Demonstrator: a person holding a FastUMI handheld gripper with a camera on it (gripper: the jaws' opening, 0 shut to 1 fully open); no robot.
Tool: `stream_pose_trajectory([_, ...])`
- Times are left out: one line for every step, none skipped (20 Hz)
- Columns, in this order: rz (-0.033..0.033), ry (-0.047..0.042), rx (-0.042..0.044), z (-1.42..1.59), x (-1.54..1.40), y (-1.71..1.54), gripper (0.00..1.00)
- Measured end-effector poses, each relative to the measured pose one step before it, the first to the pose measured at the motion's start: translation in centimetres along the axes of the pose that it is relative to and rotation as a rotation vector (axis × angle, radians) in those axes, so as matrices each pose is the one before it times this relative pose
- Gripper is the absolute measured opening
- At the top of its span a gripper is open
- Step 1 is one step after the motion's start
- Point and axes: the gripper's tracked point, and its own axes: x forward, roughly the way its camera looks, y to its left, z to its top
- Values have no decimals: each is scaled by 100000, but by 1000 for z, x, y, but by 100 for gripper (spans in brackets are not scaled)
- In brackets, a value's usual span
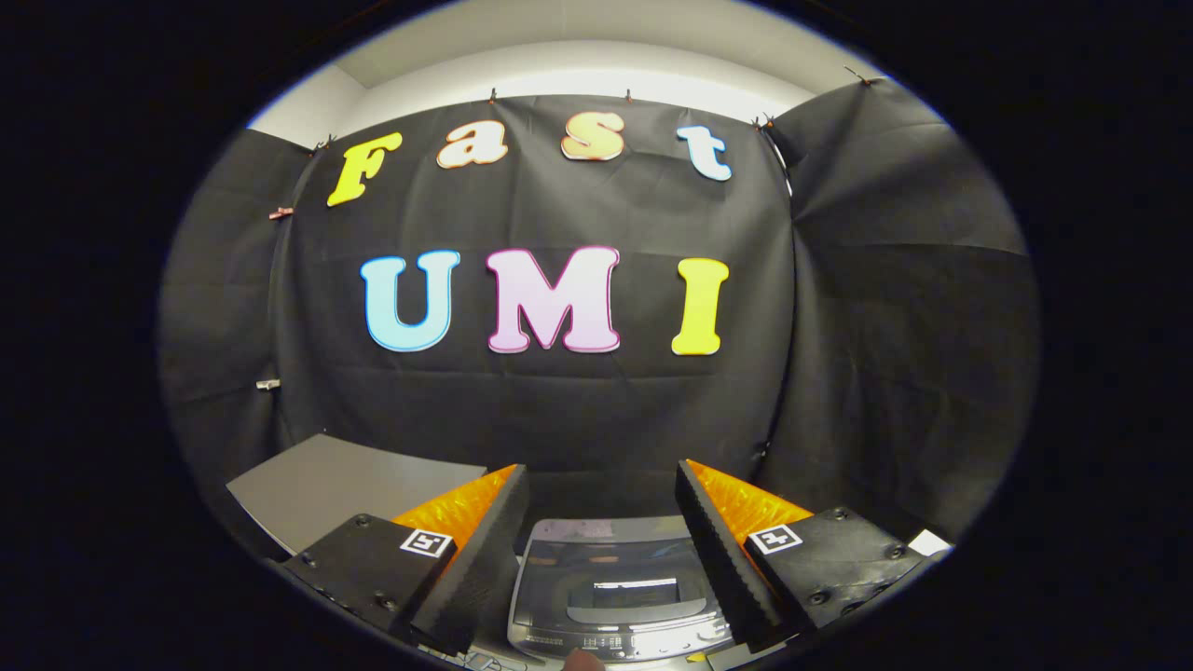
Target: Put the clothes into the washing machine and then close the washing machine lid.
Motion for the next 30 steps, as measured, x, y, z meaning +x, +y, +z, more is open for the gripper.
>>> stream_pose_trajectory([528, -1897, 422, -359, -595, 355, 99])
stream_pose_trajectory([290, -2346, -9, 849, -665, 227, 99])
stream_pose_trajectory([-83, -1689, -399, 638, -754, 5, 99])
stream_pose_trajectory([-124, -1363, -677, 591, -755, 20, 99])
stream_pose_trajectory([-73, -1575, -796, 799, -584, 158, 99])
stream_pose_trajectory([79, -1313, -815, 780, -621, 113, 99])
stream_pose_trajectory([-383, -1624, -710, 770, -638, 26, 99])
stream_pose_trajectory([-106, -634, -418, 536, -433, 72, 99])
stream_pose_trajectory([296, -793, -71, 302, -374, 352, 99])
stream_pose_trajectory([536, -895, 91, 535, -382, 314, 99])
stream_pose_trajectory([886, -1315, 542, 779, -197, 330, 99])
stream_pose_trajectory([367, -1218, 465, 583, -161, 310, 99])
stream_pose_trajectory([76, -932, 446, 327, -183, -5, 99])
stream_pose_trajectory([273, -1076, 578, 375, -78, 123, 99])
stream_pose_trajectory([312, -130, 367, 209, 49, 218, 99])
stream_pose_trajectory([-233, -218, -197, 19, -133, 104, 99])
stream_pose_trajectory([309, -572, -168, 145, -89, 8, 99])
stream_pose_trajectory([294, -69, 34, 41, -84, 246, 99])
stream_pose_trajectory([168, -308, 218, -47, 0, 78, 99])
stream_pose_trajectory([4, -49, 125, -60, -2, 121, 99])
stream_pose_trajectory([287, 497, -354, -276, 34, 135, 99])
stream_pose_trajectory([348, 728, -733, -326, 5, 214, 99])
stream_pose_trajectory([-37, 199, -975, -66, 145, 105, 99])
stream_pose_trajectory([43, -30, -581, 18, 151, 94, 99])
stream_pose_trajectory([656, 398, -216, -231, 179, 312, 99])
stream_pose_trajectory([-80, 391, -375, -199, 123, 148, 99])
stream_pose_trajectory([-245, 217, -337, -75, 175, -141, 99])
stream_pose_trajectory([441, 239, 21, -82, 89, 178, 99])
stream_pose_trajectory([56, -73, 42, 17, 61, 86, 99])
stream_pose_trajectory([141, 137, 124, -139, 130, 30, 99])
